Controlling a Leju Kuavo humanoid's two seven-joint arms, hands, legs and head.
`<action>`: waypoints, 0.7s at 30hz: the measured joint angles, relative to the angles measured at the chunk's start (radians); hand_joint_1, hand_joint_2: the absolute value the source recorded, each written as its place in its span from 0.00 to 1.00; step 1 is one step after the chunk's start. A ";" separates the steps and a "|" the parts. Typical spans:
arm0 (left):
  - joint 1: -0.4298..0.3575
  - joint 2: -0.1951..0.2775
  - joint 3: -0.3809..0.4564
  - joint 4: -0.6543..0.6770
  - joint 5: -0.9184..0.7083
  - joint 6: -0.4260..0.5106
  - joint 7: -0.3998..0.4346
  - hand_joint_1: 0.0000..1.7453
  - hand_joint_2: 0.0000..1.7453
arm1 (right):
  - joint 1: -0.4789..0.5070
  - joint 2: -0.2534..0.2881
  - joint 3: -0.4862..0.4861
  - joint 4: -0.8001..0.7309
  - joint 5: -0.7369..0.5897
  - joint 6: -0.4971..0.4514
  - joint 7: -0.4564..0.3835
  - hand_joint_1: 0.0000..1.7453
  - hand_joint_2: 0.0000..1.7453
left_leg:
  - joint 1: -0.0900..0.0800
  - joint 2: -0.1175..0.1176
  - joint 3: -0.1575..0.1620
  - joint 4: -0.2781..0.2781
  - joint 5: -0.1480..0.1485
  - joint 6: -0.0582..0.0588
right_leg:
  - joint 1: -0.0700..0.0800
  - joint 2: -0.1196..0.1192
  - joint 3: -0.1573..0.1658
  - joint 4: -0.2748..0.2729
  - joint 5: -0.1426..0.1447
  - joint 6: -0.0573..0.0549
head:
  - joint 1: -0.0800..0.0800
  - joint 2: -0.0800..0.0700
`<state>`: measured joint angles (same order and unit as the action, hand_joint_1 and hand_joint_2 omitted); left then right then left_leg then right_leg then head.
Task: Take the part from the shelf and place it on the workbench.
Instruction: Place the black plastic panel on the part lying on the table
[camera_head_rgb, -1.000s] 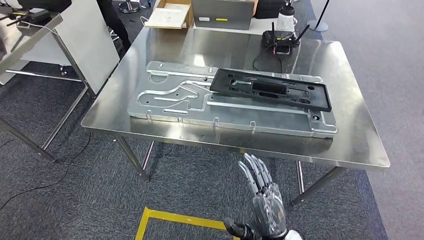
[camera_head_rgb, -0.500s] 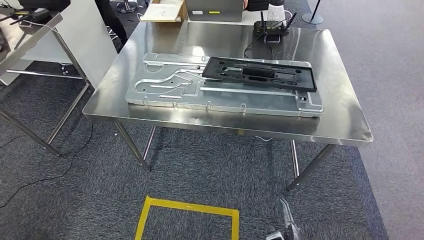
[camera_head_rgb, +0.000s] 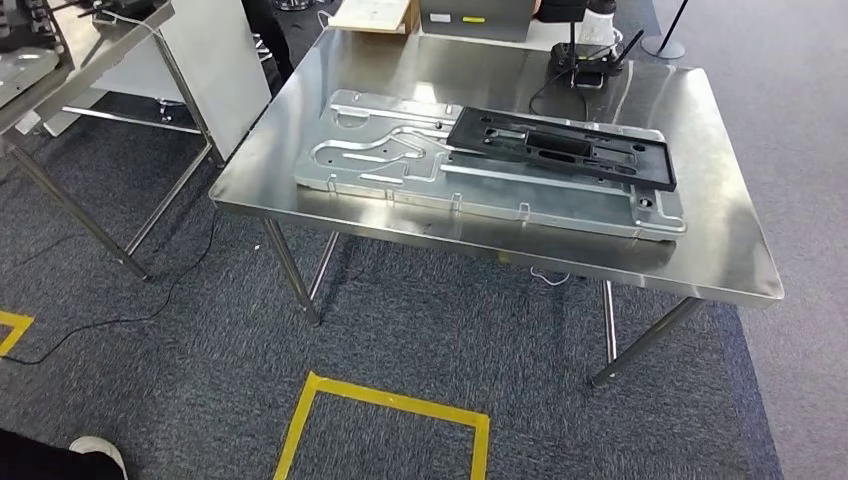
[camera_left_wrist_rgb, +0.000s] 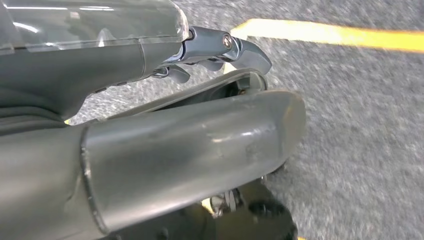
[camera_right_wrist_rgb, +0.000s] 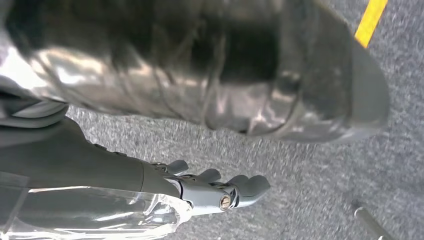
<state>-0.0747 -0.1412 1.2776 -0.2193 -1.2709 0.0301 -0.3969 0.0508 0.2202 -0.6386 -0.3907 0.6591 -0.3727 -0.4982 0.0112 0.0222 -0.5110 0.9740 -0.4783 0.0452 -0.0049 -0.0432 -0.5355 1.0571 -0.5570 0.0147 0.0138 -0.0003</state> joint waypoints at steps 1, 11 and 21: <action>-0.001 -0.002 0.001 0.000 -0.001 0.004 0.004 0.00 0.00 | -0.004 -0.001 -0.008 0.018 0.008 -0.001 0.036 0.00 0.00 | -0.001 -0.005 -0.004 0.000 0.004 0.005 | -0.002 0.020 -0.026 0.057 -0.036 0.002 | 0.000 0.000; 0.015 0.008 0.001 0.000 -0.024 -0.017 0.022 0.00 0.00 | -0.023 0.000 -0.081 0.152 0.033 0.253 0.573 0.00 0.00 | -0.003 -0.109 -0.042 0.034 0.008 -0.018 | -0.007 0.120 0.013 -0.041 0.039 -0.012 | 0.000 0.000; 0.022 0.032 -0.006 0.000 -0.064 -0.020 0.048 0.00 0.00 | -0.034 0.007 -0.101 0.169 0.054 0.347 0.508 0.00 0.00 | 0.006 -0.026 -0.149 0.268 -0.087 -0.058 | -0.009 -0.009 0.015 -0.058 0.048 -0.041 | -0.001 0.000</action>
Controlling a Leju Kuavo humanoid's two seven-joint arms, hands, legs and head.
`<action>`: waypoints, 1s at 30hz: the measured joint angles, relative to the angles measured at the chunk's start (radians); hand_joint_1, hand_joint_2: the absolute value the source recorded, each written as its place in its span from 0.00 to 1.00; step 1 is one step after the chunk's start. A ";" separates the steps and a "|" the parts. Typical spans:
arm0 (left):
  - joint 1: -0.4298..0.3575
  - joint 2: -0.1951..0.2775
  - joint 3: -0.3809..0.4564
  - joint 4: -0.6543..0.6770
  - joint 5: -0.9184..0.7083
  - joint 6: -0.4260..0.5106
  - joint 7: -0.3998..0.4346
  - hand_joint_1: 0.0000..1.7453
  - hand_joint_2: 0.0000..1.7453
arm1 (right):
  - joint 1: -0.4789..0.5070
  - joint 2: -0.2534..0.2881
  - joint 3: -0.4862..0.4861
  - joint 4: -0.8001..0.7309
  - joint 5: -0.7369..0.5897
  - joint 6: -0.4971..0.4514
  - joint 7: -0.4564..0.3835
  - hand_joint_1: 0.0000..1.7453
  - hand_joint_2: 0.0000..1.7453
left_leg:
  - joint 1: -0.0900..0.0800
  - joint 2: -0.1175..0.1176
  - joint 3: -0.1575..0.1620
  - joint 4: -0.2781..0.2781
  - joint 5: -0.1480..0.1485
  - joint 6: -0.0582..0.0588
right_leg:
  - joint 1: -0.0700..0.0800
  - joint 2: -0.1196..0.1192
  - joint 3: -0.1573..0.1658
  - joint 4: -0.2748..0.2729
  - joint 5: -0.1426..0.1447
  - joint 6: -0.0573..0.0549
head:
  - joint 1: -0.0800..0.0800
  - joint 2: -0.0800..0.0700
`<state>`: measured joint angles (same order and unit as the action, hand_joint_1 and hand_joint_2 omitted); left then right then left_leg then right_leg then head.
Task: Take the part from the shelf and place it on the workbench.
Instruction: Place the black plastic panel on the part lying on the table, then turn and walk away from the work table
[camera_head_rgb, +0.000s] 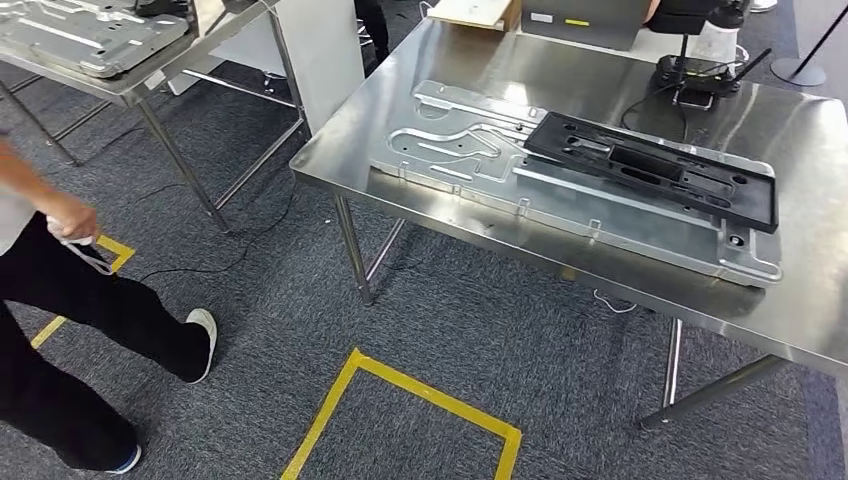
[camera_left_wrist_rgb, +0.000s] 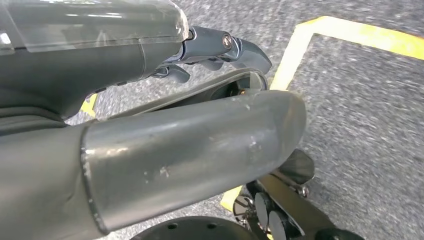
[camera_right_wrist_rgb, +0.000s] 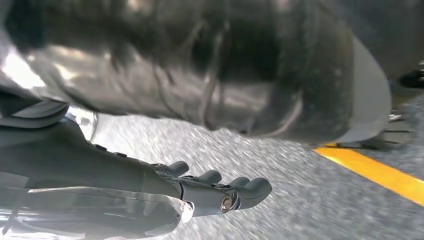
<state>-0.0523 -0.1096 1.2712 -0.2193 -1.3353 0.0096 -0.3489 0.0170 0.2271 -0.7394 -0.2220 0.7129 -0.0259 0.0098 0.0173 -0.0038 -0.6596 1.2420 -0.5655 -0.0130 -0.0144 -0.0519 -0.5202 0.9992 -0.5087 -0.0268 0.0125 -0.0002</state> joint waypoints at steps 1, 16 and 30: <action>0.001 0.001 -0.001 0.000 -0.001 0.000 0.000 0.00 0.00 | -0.002 -0.001 0.000 0.000 0.003 0.000 -0.007 0.00 0.00 | 0.000 0.011 0.038 -0.067 0.034 0.002 | 0.000 -0.011 0.003 0.000 -0.002 0.002 | 0.000 0.000; 0.002 0.006 -0.001 0.000 0.013 0.006 0.037 0.00 0.00 | -0.015 -0.010 -0.004 0.008 0.026 0.021 0.044 0.00 0.00 | -0.012 -0.050 0.114 -0.245 0.099 0.060 | 0.001 0.059 -0.082 0.207 -0.078 0.041 | 0.001 0.000; 0.001 0.010 -0.002 0.000 0.000 0.003 0.018 0.00 0.00 | -0.013 -0.012 -0.010 0.011 0.040 0.027 0.025 0.00 0.00 | -0.002 -0.001 -0.028 0.036 -0.019 -0.004 | 0.002 -0.003 -0.002 0.005 -0.002 -0.006 | -0.001 0.000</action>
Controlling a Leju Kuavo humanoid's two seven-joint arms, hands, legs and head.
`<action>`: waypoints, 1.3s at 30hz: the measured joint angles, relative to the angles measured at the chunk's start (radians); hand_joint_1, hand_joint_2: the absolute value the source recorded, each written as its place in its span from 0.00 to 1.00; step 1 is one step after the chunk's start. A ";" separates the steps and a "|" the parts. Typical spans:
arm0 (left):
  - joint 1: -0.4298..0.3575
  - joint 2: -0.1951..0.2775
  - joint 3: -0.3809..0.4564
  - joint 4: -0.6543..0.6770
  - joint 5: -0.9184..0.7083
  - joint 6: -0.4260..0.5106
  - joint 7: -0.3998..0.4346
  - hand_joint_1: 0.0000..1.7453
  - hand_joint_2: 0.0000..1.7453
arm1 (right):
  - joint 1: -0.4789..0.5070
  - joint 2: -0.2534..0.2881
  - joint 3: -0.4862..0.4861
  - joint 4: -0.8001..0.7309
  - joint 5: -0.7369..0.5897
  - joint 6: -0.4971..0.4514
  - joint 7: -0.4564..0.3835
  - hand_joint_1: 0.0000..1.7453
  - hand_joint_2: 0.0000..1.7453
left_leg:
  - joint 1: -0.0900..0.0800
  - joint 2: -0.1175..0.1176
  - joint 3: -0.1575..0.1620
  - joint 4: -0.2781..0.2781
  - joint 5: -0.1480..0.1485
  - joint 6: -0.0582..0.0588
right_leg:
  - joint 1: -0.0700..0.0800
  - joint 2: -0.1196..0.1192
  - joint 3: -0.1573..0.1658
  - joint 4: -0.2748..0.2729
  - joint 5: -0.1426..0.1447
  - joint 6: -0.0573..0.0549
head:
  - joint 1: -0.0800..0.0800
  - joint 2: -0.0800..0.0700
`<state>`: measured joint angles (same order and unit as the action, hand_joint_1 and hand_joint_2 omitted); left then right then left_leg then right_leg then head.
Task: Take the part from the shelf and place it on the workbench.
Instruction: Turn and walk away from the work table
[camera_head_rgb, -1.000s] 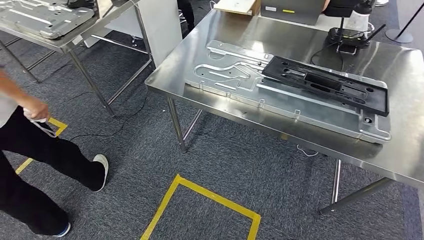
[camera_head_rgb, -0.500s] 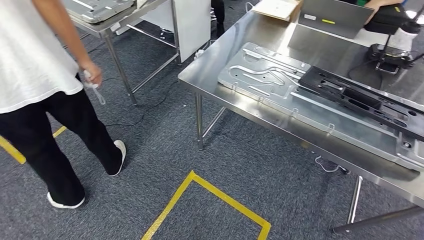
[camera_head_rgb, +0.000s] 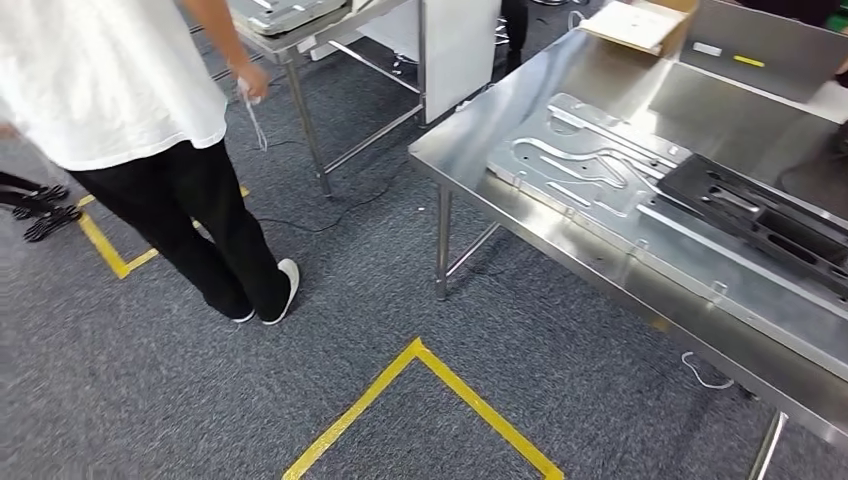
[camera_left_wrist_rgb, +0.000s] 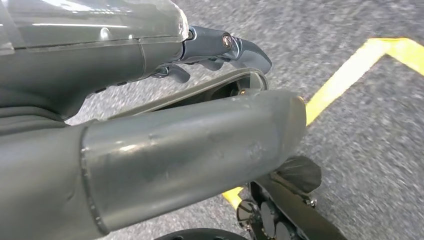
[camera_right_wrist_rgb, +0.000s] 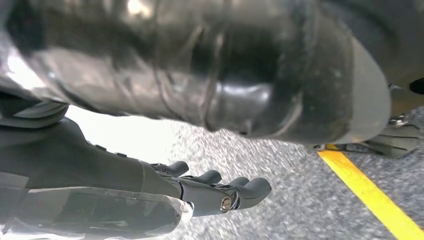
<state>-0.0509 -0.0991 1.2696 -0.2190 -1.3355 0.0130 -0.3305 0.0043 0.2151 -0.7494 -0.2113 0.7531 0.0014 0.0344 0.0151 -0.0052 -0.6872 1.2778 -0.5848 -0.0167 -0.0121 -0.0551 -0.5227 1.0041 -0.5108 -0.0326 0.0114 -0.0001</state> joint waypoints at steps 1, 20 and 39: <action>0.002 0.000 0.000 0.000 -0.001 0.000 0.000 0.00 0.00 | -0.001 0.000 -0.001 0.000 0.003 0.002 -0.002 0.00 0.00 | 0.000 0.007 0.032 -0.057 0.032 0.001 | 0.000 -0.012 0.002 0.000 -0.002 0.002 | 0.000 0.000; -0.011 -0.019 0.000 0.000 -0.009 0.008 -0.054 0.00 0.00 | -0.004 -0.008 -0.008 0.001 0.039 0.017 -0.011 0.00 0.00 | -0.011 -0.098 0.135 -0.271 0.111 0.044 | -0.005 0.122 -0.017 0.028 0.001 0.038 | 0.000 0.000; -0.010 -0.027 0.000 0.000 -0.010 0.008 -0.052 0.00 0.00 | -0.014 -0.008 -0.008 0.003 0.050 0.030 -0.011 0.00 0.00 | -0.018 0.042 0.140 -0.279 0.109 0.043 | 0.009 -0.062 0.026 0.007 -0.026 0.034 | 0.001 0.000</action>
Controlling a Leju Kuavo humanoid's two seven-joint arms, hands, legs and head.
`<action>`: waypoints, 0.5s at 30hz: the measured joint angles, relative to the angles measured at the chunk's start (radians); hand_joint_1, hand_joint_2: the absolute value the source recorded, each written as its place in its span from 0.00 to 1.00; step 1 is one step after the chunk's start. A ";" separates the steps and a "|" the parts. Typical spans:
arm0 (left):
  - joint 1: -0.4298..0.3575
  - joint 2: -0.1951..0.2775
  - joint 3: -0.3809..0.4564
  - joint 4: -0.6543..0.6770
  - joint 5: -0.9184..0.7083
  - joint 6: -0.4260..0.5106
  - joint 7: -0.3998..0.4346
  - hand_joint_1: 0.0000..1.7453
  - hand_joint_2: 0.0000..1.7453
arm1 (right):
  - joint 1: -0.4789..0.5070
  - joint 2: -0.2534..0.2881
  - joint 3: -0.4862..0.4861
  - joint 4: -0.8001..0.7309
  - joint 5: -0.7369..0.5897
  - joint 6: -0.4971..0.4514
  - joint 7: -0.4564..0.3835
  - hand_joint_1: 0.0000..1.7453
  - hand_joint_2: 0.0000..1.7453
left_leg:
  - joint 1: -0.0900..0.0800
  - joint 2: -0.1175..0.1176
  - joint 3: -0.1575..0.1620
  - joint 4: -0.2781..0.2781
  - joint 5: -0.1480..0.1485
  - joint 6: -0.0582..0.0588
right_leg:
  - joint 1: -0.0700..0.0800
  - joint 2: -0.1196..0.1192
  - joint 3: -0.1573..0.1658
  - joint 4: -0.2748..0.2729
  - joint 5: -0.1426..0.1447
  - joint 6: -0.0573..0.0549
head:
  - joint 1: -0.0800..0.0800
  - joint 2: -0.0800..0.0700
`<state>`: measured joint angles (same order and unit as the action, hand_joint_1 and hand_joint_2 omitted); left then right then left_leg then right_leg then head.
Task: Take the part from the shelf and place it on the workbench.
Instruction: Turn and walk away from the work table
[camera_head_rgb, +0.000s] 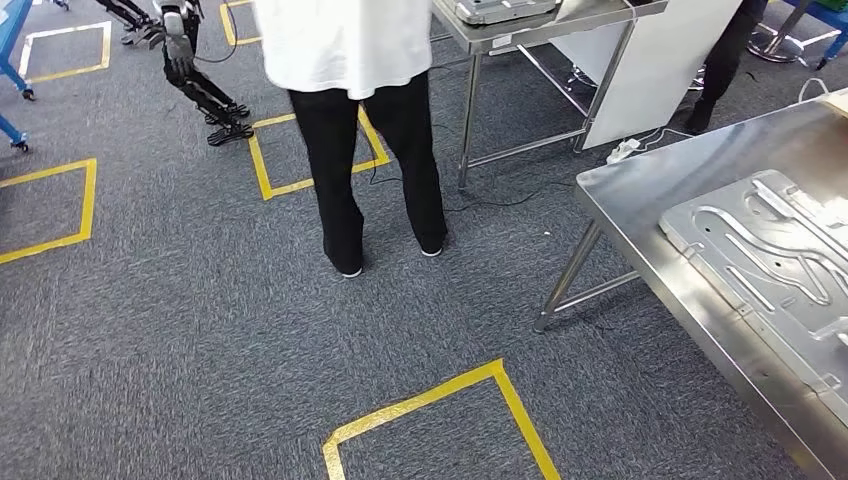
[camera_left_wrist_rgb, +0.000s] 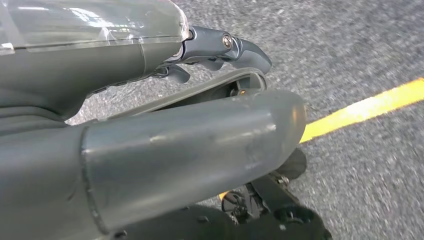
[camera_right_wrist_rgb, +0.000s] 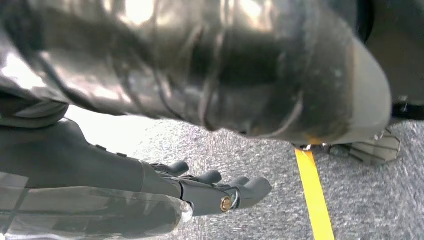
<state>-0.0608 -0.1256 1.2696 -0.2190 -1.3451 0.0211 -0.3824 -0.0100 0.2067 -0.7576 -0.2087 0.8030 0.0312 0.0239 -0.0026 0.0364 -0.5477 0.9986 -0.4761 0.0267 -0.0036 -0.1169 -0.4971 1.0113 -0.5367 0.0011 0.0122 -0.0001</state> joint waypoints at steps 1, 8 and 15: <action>0.000 0.000 0.000 0.000 0.000 0.000 0.000 0.00 0.00 | -0.001 0.000 0.000 0.000 0.000 0.000 0.000 0.00 0.00 | 0.003 -0.010 0.003 -0.006 0.005 0.006 | -0.001 0.023 -0.006 0.019 -0.016 0.004 | 0.000 0.000; -0.002 -0.001 0.000 0.000 -0.001 0.000 0.001 0.00 0.00 | 0.005 -0.001 0.000 0.000 0.001 0.000 0.001 0.00 0.00 | 0.004 -0.098 0.002 -0.004 0.010 0.016 | -0.008 0.120 -0.120 0.216 -0.062 0.008 | 0.000 0.000; 0.002 -0.001 0.000 0.000 0.000 0.000 -0.001 0.00 0.00 | 0.003 0.000 -0.001 0.002 0.011 0.000 0.002 0.00 0.00 | 0.008 -0.160 -0.016 0.013 0.004 -0.019 | -0.010 0.160 -0.039 0.011 0.031 -0.009 | 0.000 0.000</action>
<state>-0.0591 -0.1270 1.2695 -0.2192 -1.3456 0.0211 -0.3830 -0.0070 0.2062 -0.7588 -0.2068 0.8140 0.0313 0.0258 0.0053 -0.1233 -0.5639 1.0120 -0.4725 0.0076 -0.0139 0.0427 -0.5364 1.0222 -0.5060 -0.0076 0.0123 -0.0003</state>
